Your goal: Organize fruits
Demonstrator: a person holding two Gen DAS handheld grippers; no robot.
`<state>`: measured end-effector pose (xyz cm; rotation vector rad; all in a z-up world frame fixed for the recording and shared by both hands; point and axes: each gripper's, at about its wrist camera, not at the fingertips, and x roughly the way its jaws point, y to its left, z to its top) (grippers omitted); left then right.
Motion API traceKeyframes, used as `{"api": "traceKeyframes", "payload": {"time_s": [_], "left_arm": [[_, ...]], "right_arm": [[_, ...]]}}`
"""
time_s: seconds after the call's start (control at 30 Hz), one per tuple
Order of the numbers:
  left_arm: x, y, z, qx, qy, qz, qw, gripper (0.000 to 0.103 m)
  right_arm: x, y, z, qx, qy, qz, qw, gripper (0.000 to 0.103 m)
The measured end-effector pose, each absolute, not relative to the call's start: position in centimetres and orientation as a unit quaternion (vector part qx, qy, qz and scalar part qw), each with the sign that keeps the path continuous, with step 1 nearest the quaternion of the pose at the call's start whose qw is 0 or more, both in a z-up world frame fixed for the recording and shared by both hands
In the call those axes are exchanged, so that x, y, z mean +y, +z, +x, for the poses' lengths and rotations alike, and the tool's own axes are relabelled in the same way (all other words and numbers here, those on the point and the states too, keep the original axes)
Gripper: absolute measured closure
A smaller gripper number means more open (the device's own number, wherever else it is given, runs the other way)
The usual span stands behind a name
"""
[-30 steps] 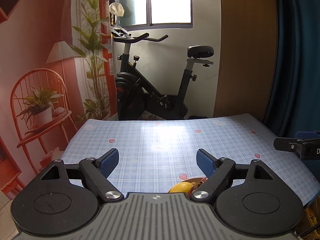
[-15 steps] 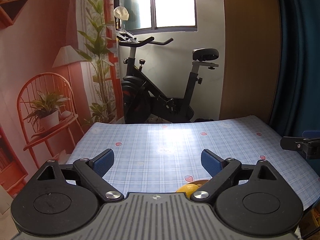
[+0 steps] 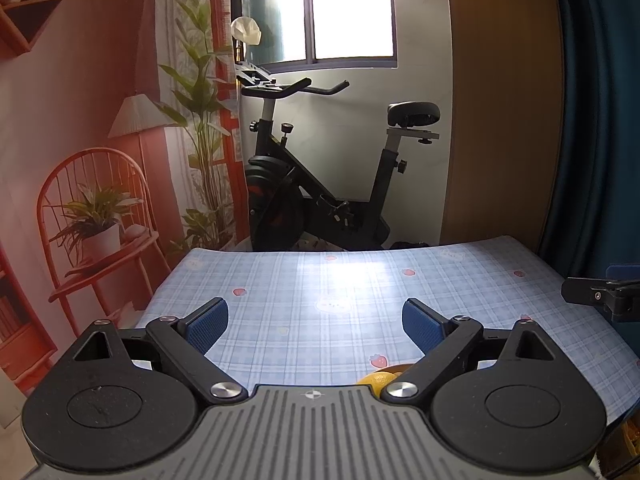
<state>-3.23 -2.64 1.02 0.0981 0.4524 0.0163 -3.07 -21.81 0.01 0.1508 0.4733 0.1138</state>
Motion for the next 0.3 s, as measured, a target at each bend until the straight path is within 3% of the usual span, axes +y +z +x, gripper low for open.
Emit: {"api": "traceKeyframes", "payload": {"time_s": [0.3], "left_arm": [[-2.55,1.17,-3.64,0.217,0.009,0.045,0.975,0.007]], "right_arm": [[-21.75,0.01,-3.12,0.234,0.056,0.075,0.968,0.000]]}}
